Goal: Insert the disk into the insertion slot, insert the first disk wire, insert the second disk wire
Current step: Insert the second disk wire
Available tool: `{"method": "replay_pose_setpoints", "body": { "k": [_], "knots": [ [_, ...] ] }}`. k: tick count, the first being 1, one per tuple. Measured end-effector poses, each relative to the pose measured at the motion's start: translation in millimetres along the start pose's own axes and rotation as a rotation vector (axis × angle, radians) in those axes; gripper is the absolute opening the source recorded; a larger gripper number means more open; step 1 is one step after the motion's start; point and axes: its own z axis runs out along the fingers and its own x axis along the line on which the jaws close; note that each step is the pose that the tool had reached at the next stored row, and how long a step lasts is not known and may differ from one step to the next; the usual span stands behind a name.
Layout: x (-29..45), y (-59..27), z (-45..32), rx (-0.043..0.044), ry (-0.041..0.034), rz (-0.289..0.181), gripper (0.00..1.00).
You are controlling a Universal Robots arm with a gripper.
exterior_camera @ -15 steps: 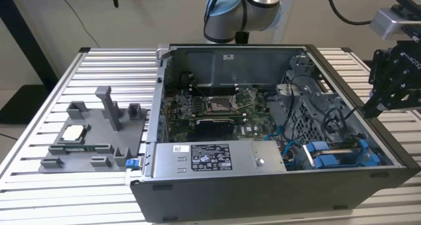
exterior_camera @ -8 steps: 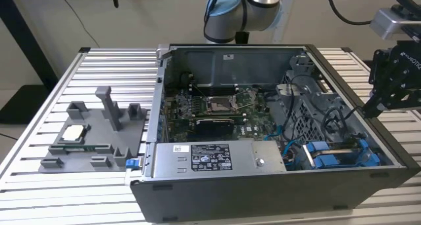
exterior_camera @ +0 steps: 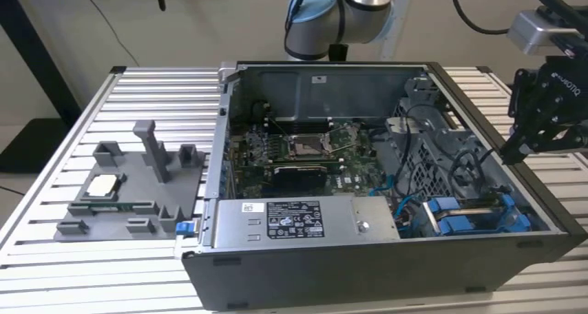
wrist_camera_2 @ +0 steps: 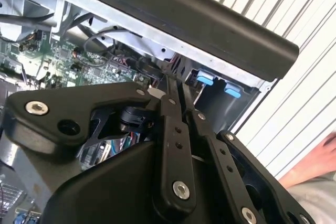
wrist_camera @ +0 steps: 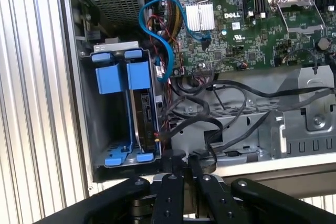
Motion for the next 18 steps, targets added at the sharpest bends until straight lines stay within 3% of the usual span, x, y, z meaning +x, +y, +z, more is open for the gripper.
{"method": "replay_pose_setpoints", "body": {
  "k": [18],
  "knots": [
    [4.7,38.3,-4.0,0.011,-0.0013,0.0,0.16]
  ]
}}
